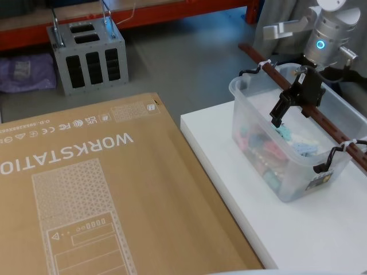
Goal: Use one hand to grasp the basket and place it at the designated location.
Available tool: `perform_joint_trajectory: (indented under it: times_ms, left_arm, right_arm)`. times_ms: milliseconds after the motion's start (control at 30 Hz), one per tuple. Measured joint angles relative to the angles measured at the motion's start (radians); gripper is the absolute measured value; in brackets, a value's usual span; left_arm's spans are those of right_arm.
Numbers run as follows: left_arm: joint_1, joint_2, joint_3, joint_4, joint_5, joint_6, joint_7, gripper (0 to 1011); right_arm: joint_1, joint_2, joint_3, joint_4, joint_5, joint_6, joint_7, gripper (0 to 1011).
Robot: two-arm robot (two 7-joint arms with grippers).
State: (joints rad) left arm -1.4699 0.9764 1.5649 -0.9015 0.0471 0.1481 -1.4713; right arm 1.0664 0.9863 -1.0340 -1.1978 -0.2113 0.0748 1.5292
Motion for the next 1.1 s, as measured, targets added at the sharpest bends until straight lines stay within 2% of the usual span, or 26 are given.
perform_joint_trajectory:
  times_ms: [500,667,700,833,933,1033,1100]
  left_arm:
    - [0.0,0.0,0.0,0.0,0.0,0.0,0.0,0]
    - [0.0,0.0,0.0,0.0,0.0,0.0,0.0,0]
    - [0.0,0.0,0.0,0.0,0.0,0.0,0.0,0]
    - [0.0,0.0,0.0,0.0,0.0,0.0,0.0,0]
    - [0.0,0.0,0.0,0.0,0.0,0.0,0.0,0]
    - [0.0,0.0,0.0,0.0,0.0,0.0,0.0,0]
    - [0.0,0.0,0.0,0.0,0.0,0.0,0.0,0]
  right_arm:
    - [-0.001,0.006,-0.007,-0.011,0.001,0.008,-0.001,985]
    - [-0.004,0.012,-0.007,-0.02,0.001,0.013,-0.004,858]
    - [-0.005,0.015,-0.007,-0.023,0.002,0.015,-0.006,806]
    - [-0.007,0.019,-0.005,-0.026,0.003,0.018,-0.009,728]
    - [-0.008,0.022,-0.002,-0.026,0.001,0.02,-0.011,589]
    - [-0.008,0.022,-0.001,-0.023,0.0,0.021,-0.011,528]
    - [-0.008,0.022,0.0,-0.021,-0.003,0.023,-0.011,447]
